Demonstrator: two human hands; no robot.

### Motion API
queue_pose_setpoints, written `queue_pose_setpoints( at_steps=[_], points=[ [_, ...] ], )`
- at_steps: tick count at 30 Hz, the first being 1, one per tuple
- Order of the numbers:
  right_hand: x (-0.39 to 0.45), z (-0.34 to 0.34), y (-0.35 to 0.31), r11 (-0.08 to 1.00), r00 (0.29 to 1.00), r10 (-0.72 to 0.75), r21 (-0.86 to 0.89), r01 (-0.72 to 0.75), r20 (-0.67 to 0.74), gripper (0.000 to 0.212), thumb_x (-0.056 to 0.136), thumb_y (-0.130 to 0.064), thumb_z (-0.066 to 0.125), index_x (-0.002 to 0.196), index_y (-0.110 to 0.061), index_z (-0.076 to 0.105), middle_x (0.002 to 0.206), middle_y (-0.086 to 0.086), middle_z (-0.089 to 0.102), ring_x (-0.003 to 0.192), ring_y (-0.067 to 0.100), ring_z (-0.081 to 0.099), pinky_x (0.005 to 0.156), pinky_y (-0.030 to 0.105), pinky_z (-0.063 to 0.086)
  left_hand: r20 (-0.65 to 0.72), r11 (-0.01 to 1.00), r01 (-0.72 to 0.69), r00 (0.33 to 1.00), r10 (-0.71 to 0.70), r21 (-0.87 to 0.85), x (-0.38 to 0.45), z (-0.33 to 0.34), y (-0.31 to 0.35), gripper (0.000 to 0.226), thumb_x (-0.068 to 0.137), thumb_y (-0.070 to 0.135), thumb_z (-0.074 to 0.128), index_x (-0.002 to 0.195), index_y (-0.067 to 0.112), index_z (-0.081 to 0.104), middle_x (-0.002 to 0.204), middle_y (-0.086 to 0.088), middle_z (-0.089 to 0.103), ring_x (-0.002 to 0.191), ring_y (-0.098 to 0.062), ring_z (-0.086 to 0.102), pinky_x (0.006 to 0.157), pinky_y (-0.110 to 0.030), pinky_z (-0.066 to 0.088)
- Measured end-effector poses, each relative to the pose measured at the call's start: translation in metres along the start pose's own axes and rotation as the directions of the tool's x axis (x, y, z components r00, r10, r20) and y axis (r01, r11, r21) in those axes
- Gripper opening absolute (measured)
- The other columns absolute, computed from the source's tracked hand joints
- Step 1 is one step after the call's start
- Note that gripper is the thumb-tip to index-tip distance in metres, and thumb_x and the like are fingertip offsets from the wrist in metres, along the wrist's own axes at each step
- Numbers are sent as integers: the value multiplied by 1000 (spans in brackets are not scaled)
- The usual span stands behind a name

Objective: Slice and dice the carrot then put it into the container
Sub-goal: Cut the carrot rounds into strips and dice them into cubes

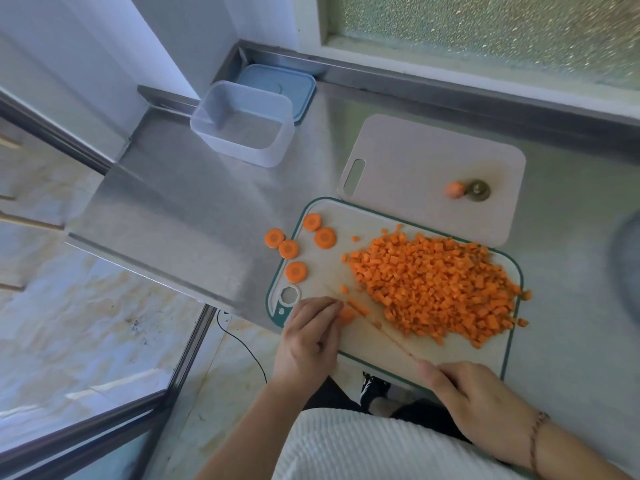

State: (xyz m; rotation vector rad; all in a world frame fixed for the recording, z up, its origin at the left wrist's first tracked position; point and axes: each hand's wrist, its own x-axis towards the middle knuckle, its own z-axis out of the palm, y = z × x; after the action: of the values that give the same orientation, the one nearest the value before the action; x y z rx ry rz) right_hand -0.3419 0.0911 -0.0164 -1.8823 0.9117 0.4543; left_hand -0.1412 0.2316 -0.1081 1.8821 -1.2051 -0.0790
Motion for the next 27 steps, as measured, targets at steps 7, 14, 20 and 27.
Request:
queue_pose_setpoints(
  at_steps=[7, 14, 20, 27],
  points=[
    [-11, -13, 7, 851, 999, -41, -524, 35, 0, 75, 64, -85, -10, 71, -29, 39, 64, -5, 49, 59, 9, 49, 55, 26, 42, 19, 992, 129, 991, -130, 6, 58, -46, 14, 20, 87, 19, 64, 99, 10, 76, 103, 15, 67, 101, -7, 60, 89, -16, 47],
    [-12, -13, 11, 730, 996, -86, -679, 81, 25, 87, 49, -83, -33, 78, -32, 32, 67, -5, 47, 59, 11, 45, 49, 25, 33, 661, 994, -60, 750, -17, 93, 81, -43, 12, 20, 84, 28, 73, 101, 19, 79, 97, 6, 76, 90, -17, 64, 86, -42, 52],
    [-16, -11, 9, 742, 995, -97, -667, 71, -2, 89, 46, -84, -36, 76, -32, 30, 65, -6, 45, 59, 12, 46, 50, 25, 34, 590, 995, -86, 806, 46, 40, 73, -37, 13, 11, 82, 18, 69, 87, 19, 80, 84, 8, 75, 80, -15, 66, 79, -36, 54],
    [-29, -14, 28, 791, 1000, -4, -612, -13, -26, 102, 34, -87, -39, 77, -33, 36, 67, -3, 49, 59, 10, 46, 55, 23, 38, 458, 997, -55, 889, 20, 63, 55, -29, -18, 8, 82, 8, 76, 87, 14, 78, 87, 4, 73, 80, -15, 62, 75, -35, 54]
  ],
)
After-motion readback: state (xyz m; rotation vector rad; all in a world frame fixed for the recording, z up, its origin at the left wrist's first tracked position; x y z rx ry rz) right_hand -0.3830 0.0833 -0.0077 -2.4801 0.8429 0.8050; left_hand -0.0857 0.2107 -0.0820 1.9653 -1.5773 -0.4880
